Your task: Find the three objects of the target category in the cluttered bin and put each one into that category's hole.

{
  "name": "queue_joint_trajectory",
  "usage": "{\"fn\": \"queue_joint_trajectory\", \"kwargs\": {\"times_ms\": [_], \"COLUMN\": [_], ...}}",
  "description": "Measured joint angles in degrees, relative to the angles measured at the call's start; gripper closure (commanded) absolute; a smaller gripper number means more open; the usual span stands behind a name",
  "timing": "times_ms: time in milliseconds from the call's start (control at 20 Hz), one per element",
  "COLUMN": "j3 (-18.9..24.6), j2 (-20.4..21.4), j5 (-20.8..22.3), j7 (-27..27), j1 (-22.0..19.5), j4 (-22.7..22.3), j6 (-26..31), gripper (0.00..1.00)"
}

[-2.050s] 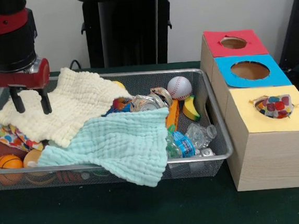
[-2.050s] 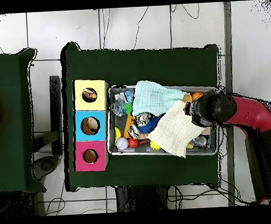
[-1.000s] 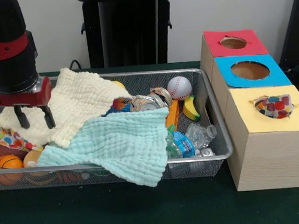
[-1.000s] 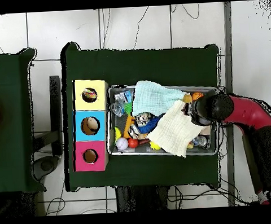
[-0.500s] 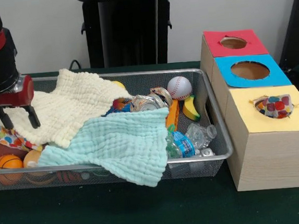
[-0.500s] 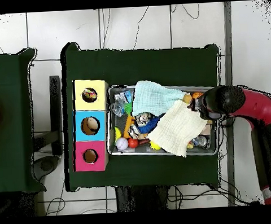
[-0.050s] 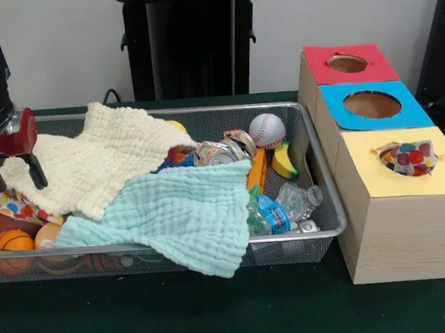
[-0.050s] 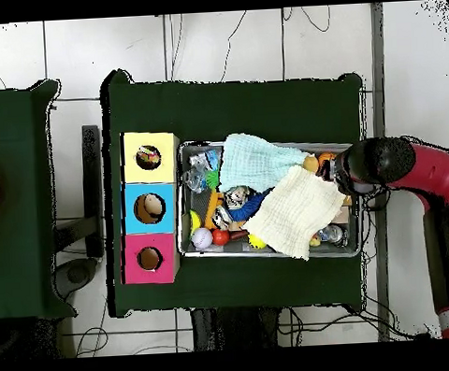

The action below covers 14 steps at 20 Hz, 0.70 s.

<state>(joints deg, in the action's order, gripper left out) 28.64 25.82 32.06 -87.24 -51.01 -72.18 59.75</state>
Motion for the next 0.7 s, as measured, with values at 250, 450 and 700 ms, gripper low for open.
{"fn": "queue_joint_trajectory", "kwargs": {"times_ms": [250,450,700], "j3": [0.0,0.0,0.0], "j2": [-0.2,-1.1,-2.3], "j5": [0.0,0.1,0.2], "j7": [0.0,0.0,0.0], "j1": [0.0,0.0,0.0], "j4": [0.2,0.8,1.5], "j6": [0.0,0.0,0.0], "gripper": [0.0,0.0,0.0]}}
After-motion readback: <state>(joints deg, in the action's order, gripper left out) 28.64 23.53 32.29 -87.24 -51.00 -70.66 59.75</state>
